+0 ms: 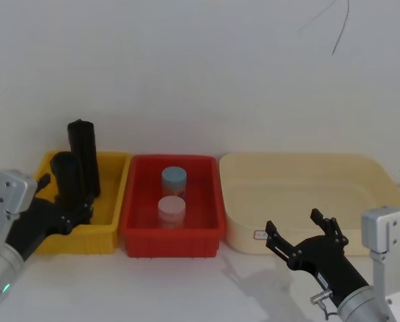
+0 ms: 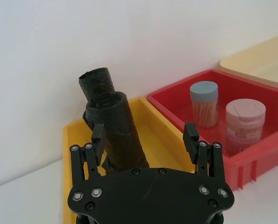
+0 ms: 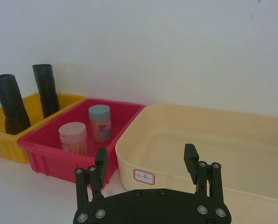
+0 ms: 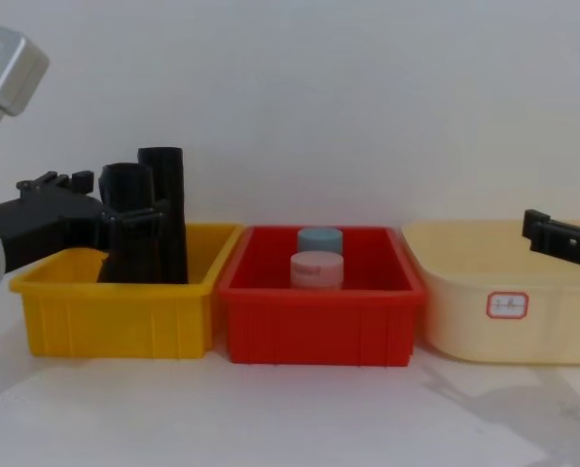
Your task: Pick up the garbage bag with the one hand and transfer it to the other hand.
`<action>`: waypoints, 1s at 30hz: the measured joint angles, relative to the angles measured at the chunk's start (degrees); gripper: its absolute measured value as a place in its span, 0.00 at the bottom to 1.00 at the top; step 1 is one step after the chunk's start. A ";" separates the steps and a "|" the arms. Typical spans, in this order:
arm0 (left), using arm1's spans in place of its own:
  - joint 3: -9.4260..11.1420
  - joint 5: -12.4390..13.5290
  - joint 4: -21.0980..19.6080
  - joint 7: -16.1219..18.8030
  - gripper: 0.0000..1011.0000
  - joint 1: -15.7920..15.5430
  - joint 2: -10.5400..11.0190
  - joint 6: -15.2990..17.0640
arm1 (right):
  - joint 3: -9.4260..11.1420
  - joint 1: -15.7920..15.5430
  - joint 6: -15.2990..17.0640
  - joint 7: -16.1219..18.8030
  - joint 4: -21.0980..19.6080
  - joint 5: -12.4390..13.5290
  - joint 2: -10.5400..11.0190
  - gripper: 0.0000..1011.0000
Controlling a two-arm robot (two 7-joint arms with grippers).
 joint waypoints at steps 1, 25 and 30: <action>-0.02 -0.05 0.42 -0.17 0.99 -0.28 -0.14 -0.14 | 0.00 0.00 0.00 0.00 0.00 0.00 0.00 0.99; -1.89 -1.37 9.10 -2.43 0.99 -4.79 -3.35 -2.63 | 0.00 0.00 0.00 0.00 0.00 0.00 0.00 0.99; -2.07 -1.39 10.68 -2.80 0.99 -5.57 -4.00 -2.99 | 0.00 0.00 0.00 0.00 0.00 0.00 0.00 0.99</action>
